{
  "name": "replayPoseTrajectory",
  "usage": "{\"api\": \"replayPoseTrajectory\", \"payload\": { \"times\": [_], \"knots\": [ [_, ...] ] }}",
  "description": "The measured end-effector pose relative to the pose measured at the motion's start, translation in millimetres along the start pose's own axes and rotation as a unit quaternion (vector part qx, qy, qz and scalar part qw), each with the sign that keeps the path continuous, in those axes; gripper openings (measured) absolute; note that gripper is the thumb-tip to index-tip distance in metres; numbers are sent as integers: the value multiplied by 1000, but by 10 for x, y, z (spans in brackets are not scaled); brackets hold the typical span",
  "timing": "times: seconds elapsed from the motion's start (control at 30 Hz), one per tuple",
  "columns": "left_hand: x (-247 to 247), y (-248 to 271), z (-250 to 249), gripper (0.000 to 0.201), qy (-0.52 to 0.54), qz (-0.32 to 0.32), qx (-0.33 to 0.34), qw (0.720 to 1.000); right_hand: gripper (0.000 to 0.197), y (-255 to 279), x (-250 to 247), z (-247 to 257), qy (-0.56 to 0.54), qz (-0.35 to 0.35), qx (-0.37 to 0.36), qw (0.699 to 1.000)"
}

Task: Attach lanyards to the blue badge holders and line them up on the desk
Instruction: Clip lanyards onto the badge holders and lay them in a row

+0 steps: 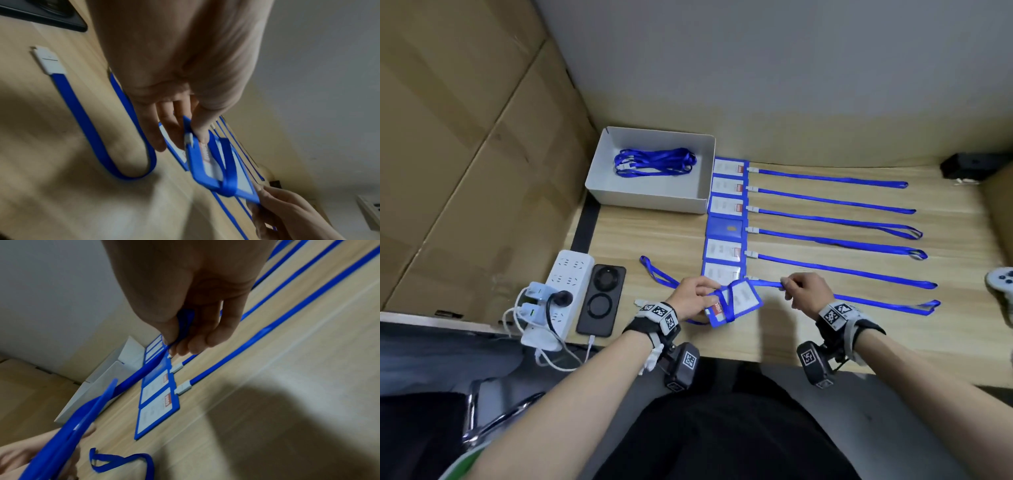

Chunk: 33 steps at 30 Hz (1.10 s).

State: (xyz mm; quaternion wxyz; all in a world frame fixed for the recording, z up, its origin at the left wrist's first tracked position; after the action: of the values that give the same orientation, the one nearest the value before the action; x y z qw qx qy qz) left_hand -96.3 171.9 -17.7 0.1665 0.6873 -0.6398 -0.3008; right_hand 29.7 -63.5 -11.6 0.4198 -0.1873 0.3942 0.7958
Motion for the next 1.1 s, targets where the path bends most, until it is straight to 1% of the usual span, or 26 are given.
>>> {"api": "replayPoseTrajectory", "payload": {
  "times": [0.1,0.2,0.3,0.37,0.43,0.5,0.6,0.67,0.73,0.83,0.9,0.93,1.0,1.07,1.1],
  "knots": [
    [-126,-51,155,18,-9,-73,-20,997,33,-2,43,-255,12,-3,25,1000],
    [-283,-124,274,11,-39,-141,-30,989,38,51,154,-569,18,-12,71,997],
    [-339,-192,268,16,-58,-159,-31,985,36,125,261,-828,31,-14,119,992],
    [-291,-221,211,20,-59,-131,-20,989,30,194,297,-936,30,-22,143,989],
    [-152,-238,158,25,-54,-65,-17,996,27,262,296,-1043,14,-42,170,984],
    [-10,-246,116,24,-60,-3,-13,998,25,331,289,-1096,4,-59,182,982],
    [114,-259,68,14,-79,35,0,996,17,372,266,-1019,-1,-103,146,984],
    [156,-254,38,9,-77,45,3,996,20,359,236,-856,-18,-133,103,986],
    [171,-239,21,8,-69,57,-2,996,25,318,264,-637,-48,-135,51,988],
    [152,-208,-22,7,-71,68,22,995,30,225,405,-255,-85,-86,-9,993],
    [106,-189,-52,8,-88,80,53,991,31,169,550,7,-105,-15,-43,993],
    [88,-173,-51,8,-97,89,57,990,31,153,629,125,-113,29,-59,991],
    [47,-149,-6,7,-95,98,34,990,34,144,774,331,-126,108,-83,983],
    [-5,-120,36,9,-80,95,6,992,40,137,895,465,-114,159,-100,976],
    [-37,-107,44,11,-78,90,-2,993,47,134,947,506,-107,179,-99,973]
  ]
}}
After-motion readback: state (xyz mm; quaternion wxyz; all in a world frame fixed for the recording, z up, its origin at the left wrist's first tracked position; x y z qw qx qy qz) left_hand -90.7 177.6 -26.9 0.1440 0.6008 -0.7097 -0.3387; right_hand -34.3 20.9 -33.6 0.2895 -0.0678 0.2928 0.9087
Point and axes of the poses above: each hand's wrist, its own y-axis away from the middle knuckle, its own x-axis out of the palm, z = x × y, the point moved 6 cm from there along -y, towards the middle knuckle, and after that the axes turned 1 degree about -y, right-handed, at the moved point
